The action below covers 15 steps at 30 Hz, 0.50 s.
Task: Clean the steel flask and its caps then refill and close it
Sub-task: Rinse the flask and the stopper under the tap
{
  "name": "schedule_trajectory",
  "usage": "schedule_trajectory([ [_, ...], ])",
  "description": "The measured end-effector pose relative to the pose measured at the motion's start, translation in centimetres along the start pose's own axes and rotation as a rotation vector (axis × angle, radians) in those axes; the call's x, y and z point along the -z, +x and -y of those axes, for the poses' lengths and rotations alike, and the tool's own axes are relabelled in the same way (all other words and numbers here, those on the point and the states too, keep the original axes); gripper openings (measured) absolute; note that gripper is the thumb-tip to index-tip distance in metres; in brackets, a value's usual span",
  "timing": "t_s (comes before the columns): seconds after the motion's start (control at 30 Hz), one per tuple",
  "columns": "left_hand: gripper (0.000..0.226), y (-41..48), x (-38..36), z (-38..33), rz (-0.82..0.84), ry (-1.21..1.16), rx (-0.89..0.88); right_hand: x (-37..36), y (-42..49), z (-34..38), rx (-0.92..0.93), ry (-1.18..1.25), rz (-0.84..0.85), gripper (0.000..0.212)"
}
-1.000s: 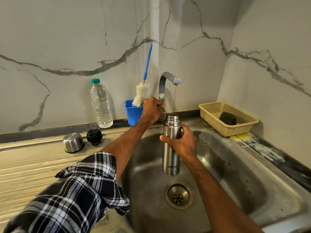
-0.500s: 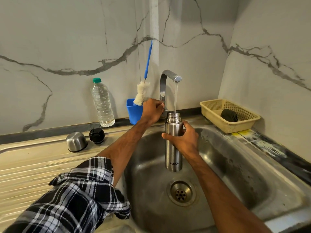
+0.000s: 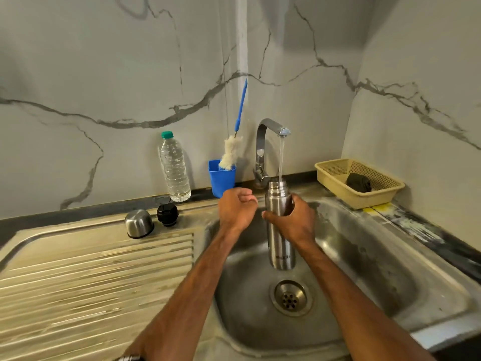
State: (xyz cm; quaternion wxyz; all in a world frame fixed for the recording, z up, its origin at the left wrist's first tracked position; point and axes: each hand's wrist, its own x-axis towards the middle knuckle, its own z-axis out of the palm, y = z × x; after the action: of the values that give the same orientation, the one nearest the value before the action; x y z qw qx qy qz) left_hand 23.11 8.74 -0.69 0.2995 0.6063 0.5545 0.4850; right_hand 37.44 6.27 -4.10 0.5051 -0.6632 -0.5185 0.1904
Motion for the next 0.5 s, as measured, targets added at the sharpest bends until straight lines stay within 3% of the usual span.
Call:
schedule_trajectory([
  [0.07,0.027,-1.2,0.5,0.5,-0.03,-0.023,-0.003,-0.2,0.0,0.2,0.007,0.018,0.003,0.061],
  [0.2,0.045,-2.9,1.0,1.9,0.015,-0.021,0.02,-0.1,0.1,-0.5,-0.176,-0.044,0.141,0.064],
  [0.37,0.029,-2.2,2.0,2.5,0.169,-0.086,0.082,2.1,0.4,-1.0,-0.604,0.469,0.256,0.067],
  [0.43,0.018,-2.0,2.5,2.6,0.28,-0.12,0.09,2.9,0.4,-0.9,-0.764,0.661,0.267,0.06],
  [0.5,0.021,-2.2,2.8,2.3,0.34,-0.21,0.126,3.1,0.5,-0.8,-0.885,0.862,0.244,0.051],
])
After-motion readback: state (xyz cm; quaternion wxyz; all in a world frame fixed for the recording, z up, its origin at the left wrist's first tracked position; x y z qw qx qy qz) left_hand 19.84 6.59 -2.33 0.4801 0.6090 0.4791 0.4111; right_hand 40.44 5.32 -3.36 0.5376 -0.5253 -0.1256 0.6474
